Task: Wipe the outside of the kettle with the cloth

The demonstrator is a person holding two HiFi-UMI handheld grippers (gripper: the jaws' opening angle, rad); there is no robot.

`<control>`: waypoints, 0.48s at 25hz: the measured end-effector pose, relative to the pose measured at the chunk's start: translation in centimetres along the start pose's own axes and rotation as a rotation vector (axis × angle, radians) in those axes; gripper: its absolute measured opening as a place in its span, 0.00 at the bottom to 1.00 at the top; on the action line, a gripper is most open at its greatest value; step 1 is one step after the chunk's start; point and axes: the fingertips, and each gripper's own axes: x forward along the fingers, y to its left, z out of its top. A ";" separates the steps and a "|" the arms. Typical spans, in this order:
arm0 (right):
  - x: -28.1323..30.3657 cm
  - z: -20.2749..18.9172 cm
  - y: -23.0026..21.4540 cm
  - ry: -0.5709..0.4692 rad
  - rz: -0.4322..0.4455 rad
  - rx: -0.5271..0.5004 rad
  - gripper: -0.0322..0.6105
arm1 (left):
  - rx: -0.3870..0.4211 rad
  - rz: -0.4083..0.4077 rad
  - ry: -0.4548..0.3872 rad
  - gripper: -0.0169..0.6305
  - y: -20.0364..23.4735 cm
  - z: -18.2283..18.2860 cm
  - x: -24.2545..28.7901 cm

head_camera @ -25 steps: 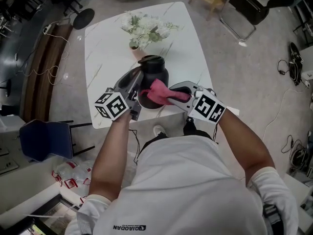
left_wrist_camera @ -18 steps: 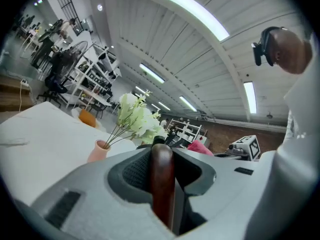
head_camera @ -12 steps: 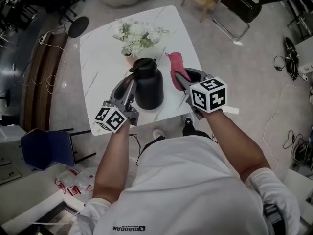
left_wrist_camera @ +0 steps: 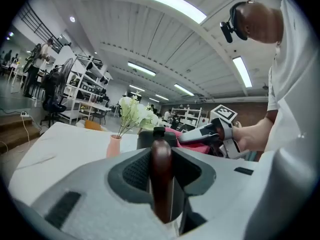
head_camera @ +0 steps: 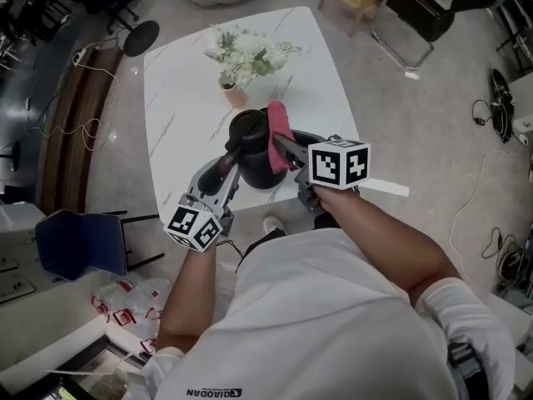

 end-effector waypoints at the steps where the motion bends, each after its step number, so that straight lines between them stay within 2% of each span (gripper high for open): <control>1: 0.0 -0.4 -0.4 -0.002 -0.013 0.001 0.19 | 0.000 0.006 0.013 0.22 -0.2 -0.4 -0.5; 6: 0.0 -2.0 -1.0 -0.017 -0.034 0.000 0.19 | -0.031 0.018 0.057 0.22 -0.6 -1.9 -2.4; 12: 0.0 -3.4 -2.7 -0.045 -0.087 0.022 0.19 | -0.076 0.014 0.056 0.22 -0.6 -2.5 -3.3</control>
